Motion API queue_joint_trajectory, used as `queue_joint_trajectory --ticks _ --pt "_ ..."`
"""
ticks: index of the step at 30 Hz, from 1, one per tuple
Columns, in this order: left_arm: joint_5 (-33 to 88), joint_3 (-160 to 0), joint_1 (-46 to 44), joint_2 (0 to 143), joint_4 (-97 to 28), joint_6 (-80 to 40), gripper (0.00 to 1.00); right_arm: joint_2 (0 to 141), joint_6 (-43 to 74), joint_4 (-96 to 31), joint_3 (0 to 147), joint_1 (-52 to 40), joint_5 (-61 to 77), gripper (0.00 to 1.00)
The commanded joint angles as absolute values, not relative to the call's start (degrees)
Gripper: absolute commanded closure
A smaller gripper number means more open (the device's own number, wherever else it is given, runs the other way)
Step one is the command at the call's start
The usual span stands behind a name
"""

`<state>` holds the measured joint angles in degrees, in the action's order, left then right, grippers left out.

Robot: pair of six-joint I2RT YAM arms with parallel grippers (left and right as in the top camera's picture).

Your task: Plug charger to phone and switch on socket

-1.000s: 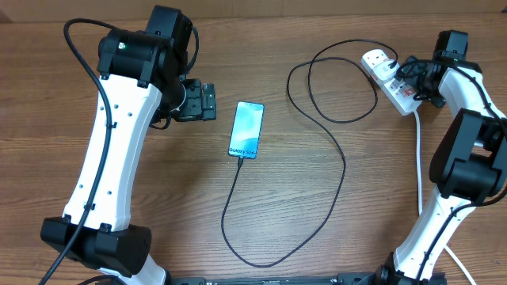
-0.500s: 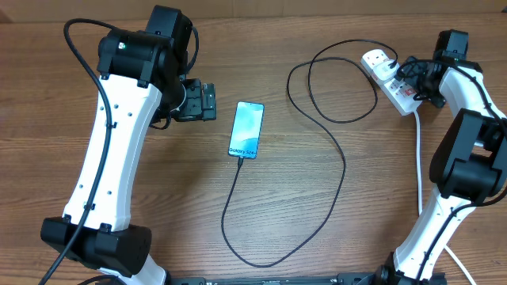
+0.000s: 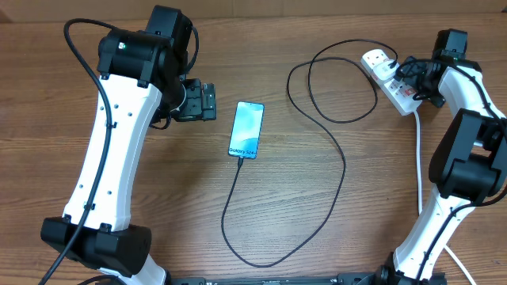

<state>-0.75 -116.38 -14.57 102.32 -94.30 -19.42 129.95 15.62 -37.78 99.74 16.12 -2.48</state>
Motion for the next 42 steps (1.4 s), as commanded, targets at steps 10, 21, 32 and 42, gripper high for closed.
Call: queue_joint_trajectory --ticks 10,21,32,42 --pt "-1.7 -116.2 -14.3 101.2 -94.2 -20.2 0.00 131.8 12.9 -40.0 98.6 13.5 0.6 0.02" --pt "-1.7 -116.2 -14.3 101.2 -94.2 -20.2 0.01 129.2 11.3 -44.5 101.4 13.9 4.6 0.00" --pt "-1.7 -116.2 -14.3 101.2 -94.2 -20.2 0.01 106.6 18.2 -54.4 102.8 16.0 1.4 0.00" --pt "-1.7 -116.2 -14.3 101.2 -94.2 -20.2 0.00 91.7 18.3 -71.6 102.8 11.9 5.1 0.00"
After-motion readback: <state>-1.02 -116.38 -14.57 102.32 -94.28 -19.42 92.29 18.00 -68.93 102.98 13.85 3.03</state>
